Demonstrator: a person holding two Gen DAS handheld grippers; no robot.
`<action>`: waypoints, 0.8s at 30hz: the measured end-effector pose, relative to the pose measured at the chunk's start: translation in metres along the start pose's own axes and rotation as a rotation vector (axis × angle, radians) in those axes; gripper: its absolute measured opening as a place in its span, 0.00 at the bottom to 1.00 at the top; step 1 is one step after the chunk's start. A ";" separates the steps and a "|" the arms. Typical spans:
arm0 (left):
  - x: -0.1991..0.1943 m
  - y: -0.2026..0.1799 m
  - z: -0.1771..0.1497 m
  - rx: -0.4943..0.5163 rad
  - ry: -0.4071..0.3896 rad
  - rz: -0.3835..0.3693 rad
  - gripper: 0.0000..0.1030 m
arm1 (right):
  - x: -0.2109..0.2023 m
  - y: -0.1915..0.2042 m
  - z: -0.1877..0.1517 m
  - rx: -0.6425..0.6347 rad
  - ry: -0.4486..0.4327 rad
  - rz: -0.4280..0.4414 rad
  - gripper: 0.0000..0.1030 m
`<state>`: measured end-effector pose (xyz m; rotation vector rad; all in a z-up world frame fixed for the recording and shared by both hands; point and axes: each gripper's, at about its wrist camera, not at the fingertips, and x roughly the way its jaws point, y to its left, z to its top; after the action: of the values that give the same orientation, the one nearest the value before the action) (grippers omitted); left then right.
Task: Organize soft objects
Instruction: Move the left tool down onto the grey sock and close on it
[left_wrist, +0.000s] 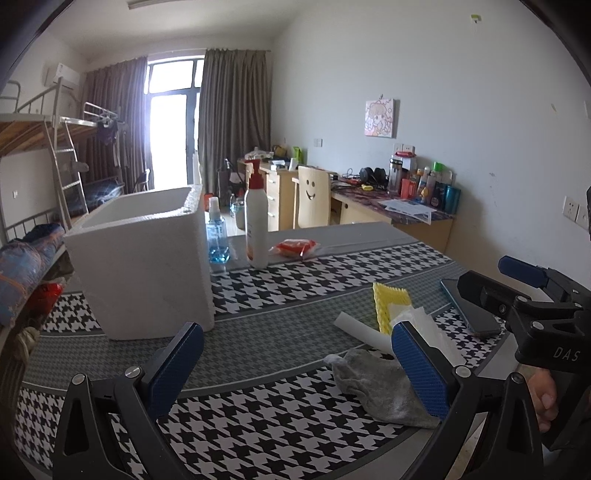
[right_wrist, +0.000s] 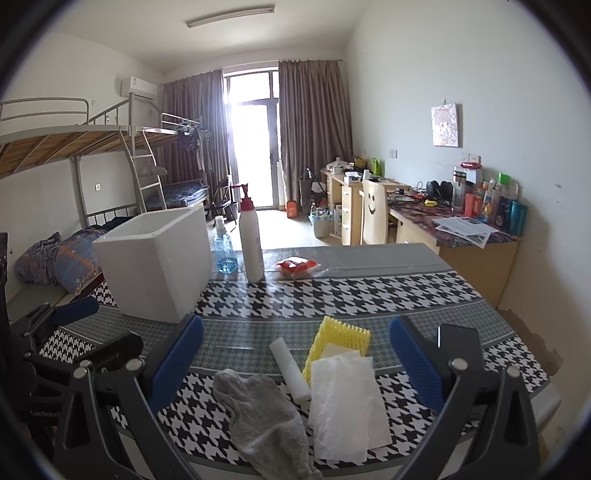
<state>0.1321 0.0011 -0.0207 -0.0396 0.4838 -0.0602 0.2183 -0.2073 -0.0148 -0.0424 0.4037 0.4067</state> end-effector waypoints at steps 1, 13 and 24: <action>0.002 -0.001 -0.001 0.003 0.007 -0.004 0.99 | 0.001 -0.002 -0.002 0.000 0.008 -0.001 0.99; 0.024 -0.017 -0.015 0.025 0.074 -0.058 0.99 | 0.010 -0.019 -0.021 0.005 0.069 -0.040 0.99; 0.044 -0.030 -0.024 0.037 0.149 -0.116 0.99 | 0.013 -0.031 -0.036 0.008 0.106 -0.066 0.99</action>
<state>0.1584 -0.0322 -0.0602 -0.0275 0.6292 -0.1871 0.2279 -0.2352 -0.0542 -0.0700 0.5075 0.3384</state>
